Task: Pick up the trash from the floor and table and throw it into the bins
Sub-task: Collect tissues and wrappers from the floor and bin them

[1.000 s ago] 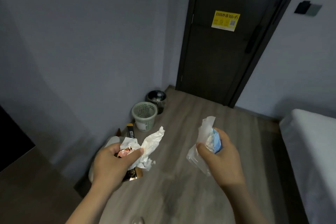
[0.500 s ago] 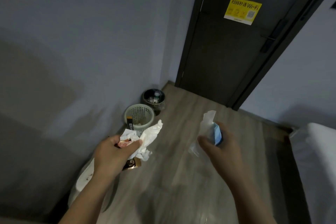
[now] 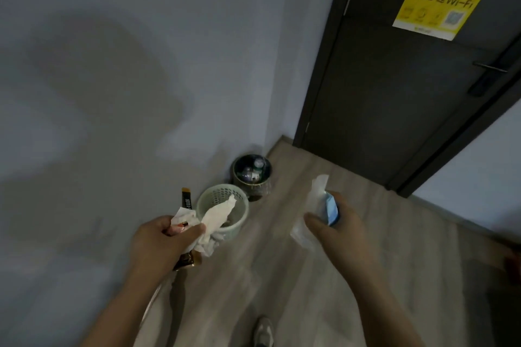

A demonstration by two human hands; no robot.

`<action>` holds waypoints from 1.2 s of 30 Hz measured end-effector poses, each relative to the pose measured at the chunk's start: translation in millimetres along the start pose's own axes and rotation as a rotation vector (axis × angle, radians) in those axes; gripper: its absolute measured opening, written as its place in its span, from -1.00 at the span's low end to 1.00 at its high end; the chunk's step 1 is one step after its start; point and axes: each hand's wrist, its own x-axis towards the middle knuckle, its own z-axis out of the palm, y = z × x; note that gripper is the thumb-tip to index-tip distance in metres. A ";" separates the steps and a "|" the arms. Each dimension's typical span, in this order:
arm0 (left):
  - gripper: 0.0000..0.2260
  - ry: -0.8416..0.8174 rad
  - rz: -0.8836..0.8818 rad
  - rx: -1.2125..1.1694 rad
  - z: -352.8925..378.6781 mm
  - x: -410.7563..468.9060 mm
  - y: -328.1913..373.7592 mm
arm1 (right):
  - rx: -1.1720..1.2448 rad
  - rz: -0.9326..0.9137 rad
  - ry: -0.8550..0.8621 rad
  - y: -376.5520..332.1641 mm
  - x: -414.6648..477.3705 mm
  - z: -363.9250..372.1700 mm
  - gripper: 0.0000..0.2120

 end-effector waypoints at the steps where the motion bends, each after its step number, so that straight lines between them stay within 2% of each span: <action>1: -0.81 0.021 0.002 0.018 8.6 12.2 6.0 | 0.017 0.010 -0.022 2.2 22.0 -2.7 -0.59; 5: -0.86 0.112 0.002 0.096 39.4 52.2 23.3 | 0.001 -0.010 -0.101 6.0 98.1 -9.2 -0.64; 16: -0.76 0.084 -0.086 0.200 95.9 172.7 31.8 | -0.077 -0.017 -0.207 21.0 241.0 28.8 -0.65; 27: -0.53 -0.114 -0.388 0.201 144.2 345.3 -39.1 | -0.213 0.045 -0.319 45.3 373.0 103.9 -0.65; 31: -0.55 -0.152 -0.539 0.222 170.9 384.3 -68.7 | -0.206 0.107 -0.366 72.7 402.3 120.1 -0.63; 36: -0.69 -0.176 -0.665 0.272 206.0 414.2 -92.3 | -0.259 0.172 -0.486 120.7 436.8 150.0 -0.69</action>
